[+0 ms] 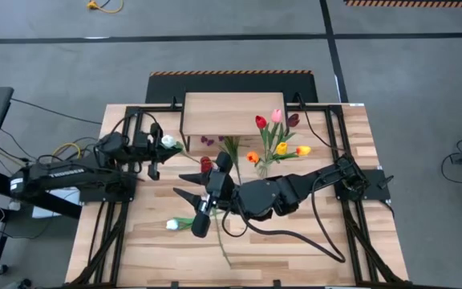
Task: Pick and place flowers into a vace then onto a shelf
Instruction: Put the right white tulip into the red vase
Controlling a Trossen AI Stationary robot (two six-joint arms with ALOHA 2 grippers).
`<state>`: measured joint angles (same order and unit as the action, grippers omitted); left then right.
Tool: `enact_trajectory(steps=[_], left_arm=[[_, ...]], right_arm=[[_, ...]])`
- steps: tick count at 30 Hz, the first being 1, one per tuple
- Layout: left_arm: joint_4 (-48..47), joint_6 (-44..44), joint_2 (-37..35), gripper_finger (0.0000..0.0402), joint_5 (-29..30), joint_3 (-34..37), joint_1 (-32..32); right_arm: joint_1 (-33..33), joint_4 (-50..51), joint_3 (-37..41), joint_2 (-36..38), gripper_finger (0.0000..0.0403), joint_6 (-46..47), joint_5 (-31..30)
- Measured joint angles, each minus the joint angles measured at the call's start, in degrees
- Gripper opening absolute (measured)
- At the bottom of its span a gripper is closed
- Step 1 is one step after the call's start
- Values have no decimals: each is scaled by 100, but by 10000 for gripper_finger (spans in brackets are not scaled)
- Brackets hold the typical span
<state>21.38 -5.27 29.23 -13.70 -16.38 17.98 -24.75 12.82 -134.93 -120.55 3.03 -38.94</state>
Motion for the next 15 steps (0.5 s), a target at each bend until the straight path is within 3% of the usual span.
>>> enact_trajectory(steps=[15], left_arm=[[316,195,723,6,51,0,0]], right_arm=[[-2,0,0,-6,134,7,2]])
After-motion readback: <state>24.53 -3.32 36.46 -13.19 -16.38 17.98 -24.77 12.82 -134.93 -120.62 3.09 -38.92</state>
